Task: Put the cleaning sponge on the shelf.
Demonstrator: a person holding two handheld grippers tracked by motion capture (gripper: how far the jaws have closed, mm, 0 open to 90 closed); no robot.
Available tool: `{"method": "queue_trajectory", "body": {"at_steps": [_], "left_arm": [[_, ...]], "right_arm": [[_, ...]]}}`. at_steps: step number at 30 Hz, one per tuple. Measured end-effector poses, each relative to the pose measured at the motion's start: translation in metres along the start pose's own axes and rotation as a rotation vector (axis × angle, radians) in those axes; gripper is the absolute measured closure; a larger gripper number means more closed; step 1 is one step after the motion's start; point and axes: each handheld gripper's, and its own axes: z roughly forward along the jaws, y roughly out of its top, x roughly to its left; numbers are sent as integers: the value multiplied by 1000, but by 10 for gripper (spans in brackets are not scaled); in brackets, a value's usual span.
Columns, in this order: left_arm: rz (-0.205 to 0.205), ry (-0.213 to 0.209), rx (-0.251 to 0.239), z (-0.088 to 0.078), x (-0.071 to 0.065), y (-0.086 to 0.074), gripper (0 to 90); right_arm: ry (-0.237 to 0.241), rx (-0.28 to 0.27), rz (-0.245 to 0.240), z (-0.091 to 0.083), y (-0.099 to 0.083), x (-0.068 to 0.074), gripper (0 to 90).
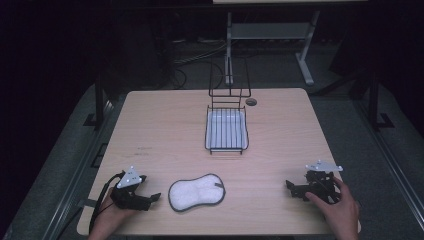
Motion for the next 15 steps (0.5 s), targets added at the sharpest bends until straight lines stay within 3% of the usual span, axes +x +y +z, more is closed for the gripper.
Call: {"method": "queue_trajectory", "body": {"at_steps": [15], "left_arm": [[-3,-14,7,-1,1,2,153]], "right_arm": [[0,0,0,0,0,0,0]]}}
